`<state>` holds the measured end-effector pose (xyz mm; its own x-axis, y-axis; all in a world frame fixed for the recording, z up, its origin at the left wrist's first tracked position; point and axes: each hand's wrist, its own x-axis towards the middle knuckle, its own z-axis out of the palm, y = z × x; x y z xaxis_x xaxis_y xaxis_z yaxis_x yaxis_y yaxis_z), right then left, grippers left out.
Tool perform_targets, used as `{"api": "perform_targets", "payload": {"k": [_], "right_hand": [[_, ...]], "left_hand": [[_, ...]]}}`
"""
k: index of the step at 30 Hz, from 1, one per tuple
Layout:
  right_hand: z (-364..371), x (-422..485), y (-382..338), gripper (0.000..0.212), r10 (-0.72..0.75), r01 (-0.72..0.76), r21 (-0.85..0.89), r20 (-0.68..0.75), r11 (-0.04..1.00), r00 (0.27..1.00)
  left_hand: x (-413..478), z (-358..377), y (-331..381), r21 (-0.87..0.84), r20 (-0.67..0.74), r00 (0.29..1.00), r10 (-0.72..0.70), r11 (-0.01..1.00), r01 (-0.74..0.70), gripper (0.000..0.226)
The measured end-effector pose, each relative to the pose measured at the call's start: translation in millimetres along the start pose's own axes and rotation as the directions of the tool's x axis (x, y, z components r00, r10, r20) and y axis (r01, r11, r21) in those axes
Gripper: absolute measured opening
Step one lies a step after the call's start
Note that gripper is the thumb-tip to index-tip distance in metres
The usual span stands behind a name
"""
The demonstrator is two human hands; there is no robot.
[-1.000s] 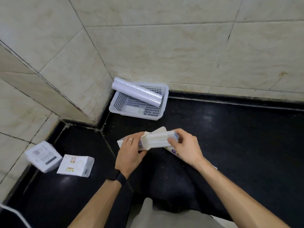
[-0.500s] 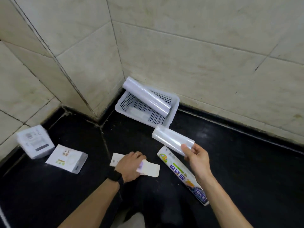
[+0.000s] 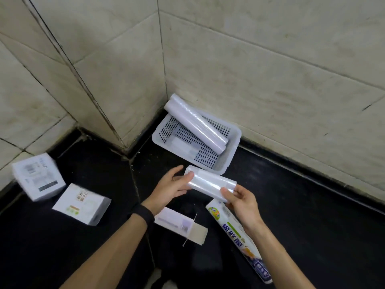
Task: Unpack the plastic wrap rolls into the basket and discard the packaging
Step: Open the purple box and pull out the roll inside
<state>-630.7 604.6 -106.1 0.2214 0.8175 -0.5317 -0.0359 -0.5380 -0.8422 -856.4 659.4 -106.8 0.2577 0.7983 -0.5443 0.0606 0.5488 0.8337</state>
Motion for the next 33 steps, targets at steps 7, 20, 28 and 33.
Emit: {"api": "perform_targets", "payload": {"k": [7, 20, 28, 33], "right_hand": [[18, 36, -24, 0.043, -0.101, 0.168, -0.423, 0.177, 0.891, 0.979], [56, 151, -82, 0.036, -0.174, 0.236, -0.805, 0.167, 0.544, 0.971], [80, 186, -60, 0.029, 0.112, 0.218, -0.923, 0.265, 0.318, 0.958], [87, 193, -45, 0.034, 0.019, 0.21, -0.96, 0.217, 0.186, 0.976]], "left_hand": [[41, -17, 13, 0.03, 0.0, 0.999, 0.044, 0.999, -0.044, 0.023], [131, -66, 30, 0.91, -0.125, 0.945, 0.301, 0.414, -0.012, 0.062], [148, -71, 2, 0.982, -0.132, 0.944, 0.302, 0.169, 0.083, 0.085], [151, -72, -3, 0.977, -0.135, 0.937, 0.321, 0.2, 0.072, 0.078]]}}
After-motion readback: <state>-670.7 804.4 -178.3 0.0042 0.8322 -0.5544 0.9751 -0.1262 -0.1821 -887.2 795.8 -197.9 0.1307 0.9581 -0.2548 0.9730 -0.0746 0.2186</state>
